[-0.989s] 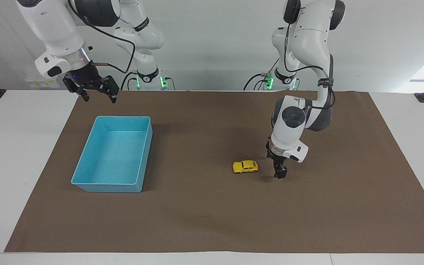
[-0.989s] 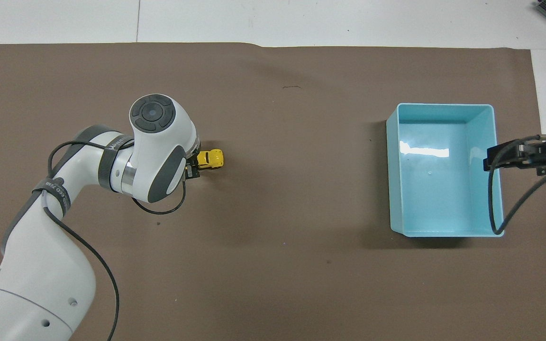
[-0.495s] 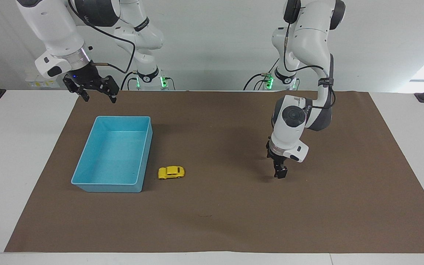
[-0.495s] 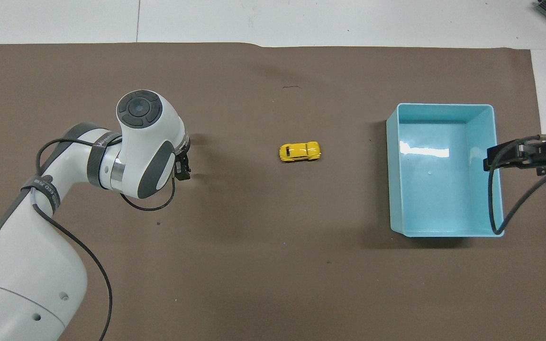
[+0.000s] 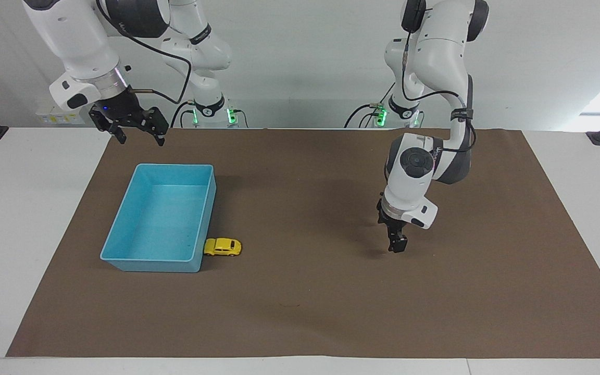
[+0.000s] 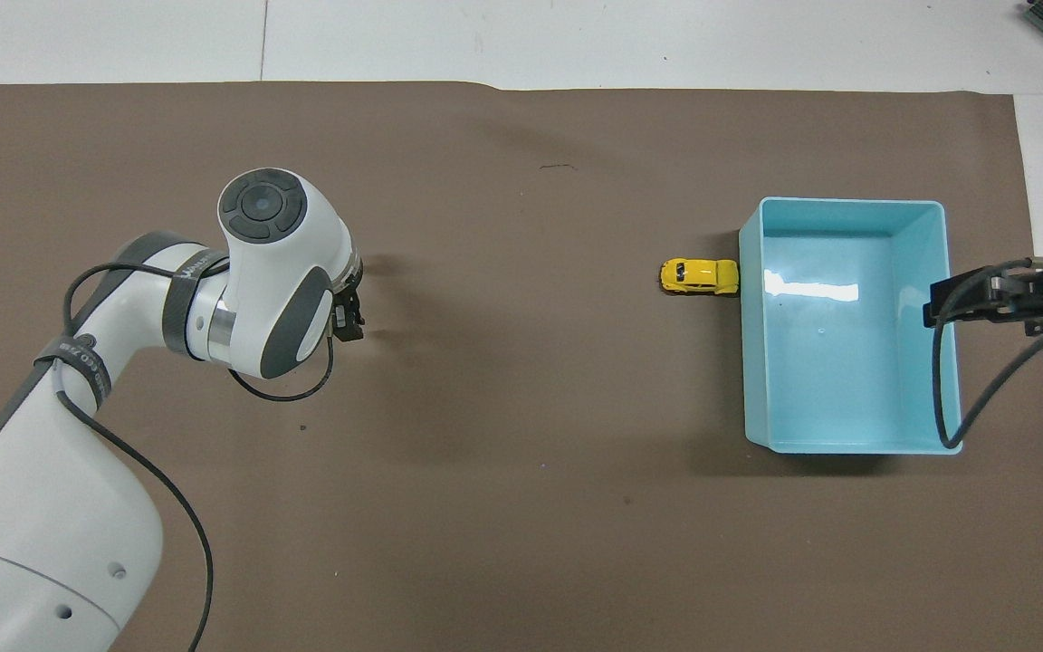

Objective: Wind up and store yellow beetle car
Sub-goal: 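Lift the left gripper off the car, letting it roll toward the bin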

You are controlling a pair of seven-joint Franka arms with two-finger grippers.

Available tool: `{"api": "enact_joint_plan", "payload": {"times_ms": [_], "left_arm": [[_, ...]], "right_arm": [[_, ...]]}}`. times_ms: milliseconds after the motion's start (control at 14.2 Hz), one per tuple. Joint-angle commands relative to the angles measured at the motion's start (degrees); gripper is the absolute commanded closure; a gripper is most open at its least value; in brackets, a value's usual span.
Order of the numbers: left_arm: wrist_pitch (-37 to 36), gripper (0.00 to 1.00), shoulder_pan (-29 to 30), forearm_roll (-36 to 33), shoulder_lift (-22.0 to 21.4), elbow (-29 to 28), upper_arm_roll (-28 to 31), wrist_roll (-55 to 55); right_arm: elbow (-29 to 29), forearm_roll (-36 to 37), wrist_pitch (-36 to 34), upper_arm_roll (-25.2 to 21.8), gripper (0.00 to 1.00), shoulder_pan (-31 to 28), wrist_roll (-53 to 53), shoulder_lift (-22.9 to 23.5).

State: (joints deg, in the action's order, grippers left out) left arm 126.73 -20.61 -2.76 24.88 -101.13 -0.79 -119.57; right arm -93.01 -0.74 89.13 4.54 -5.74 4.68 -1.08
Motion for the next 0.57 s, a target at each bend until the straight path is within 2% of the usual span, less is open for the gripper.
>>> {"api": "enact_joint_plan", "payload": {"times_ms": [0, 495], "left_arm": [[0.3, 0.00, 0.5, -1.0, -1.1, 0.0, -0.3, 0.3], [-1.5, 0.00, 1.3, -1.1, -4.4, 0.5, -0.3, 4.2]], "right_arm": [[0.7, -0.4, -0.6, 0.5, 0.00, -0.8, -0.7, 0.4], [0.8, -0.4, -0.6, 0.5, 0.00, -0.8, -0.7, 0.4]]}}
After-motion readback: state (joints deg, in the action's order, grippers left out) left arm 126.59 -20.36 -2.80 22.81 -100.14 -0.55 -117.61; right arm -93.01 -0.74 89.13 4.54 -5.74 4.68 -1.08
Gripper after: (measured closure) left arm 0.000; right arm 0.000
